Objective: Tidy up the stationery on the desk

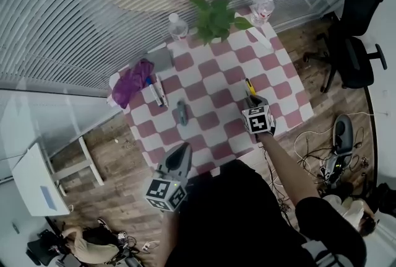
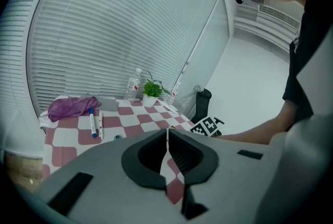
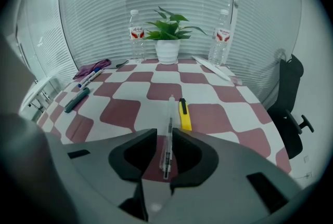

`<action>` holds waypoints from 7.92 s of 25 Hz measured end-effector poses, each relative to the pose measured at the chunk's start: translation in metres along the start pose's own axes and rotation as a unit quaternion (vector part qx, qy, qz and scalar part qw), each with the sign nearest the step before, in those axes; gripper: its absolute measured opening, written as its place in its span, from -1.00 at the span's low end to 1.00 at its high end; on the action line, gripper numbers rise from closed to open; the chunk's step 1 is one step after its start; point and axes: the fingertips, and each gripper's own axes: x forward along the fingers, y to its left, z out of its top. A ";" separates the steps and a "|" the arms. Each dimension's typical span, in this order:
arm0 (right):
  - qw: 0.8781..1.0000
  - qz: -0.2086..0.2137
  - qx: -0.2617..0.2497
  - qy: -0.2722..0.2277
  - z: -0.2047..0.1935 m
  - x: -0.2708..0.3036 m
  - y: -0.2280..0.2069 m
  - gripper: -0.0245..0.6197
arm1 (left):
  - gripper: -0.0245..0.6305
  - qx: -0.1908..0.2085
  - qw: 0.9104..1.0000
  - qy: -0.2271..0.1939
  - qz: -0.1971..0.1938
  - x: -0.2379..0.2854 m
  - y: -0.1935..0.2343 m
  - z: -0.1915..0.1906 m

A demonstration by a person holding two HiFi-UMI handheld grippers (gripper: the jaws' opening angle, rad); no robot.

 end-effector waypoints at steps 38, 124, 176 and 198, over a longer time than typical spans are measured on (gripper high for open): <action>0.994 0.097 0.045 -0.030 0.052 0.016 0.258 -0.30 | -0.82 -0.028 0.998 -0.022 0.046 -0.144 0.096 -0.029; 0.997 0.017 0.032 -0.062 0.043 -0.025 0.033 -0.36 | -0.82 -0.006 0.999 0.028 0.013 0.004 0.014 -0.011; 0.982 0.019 0.165 -0.094 0.003 -0.211 0.131 -0.40 | -0.52 -0.084 0.965 0.089 0.232 0.127 0.272 -0.054; 0.976 0.046 0.184 -0.110 -0.026 -0.219 0.107 -0.40 | -0.66 -0.124 0.959 0.044 0.252 0.105 0.221 -0.036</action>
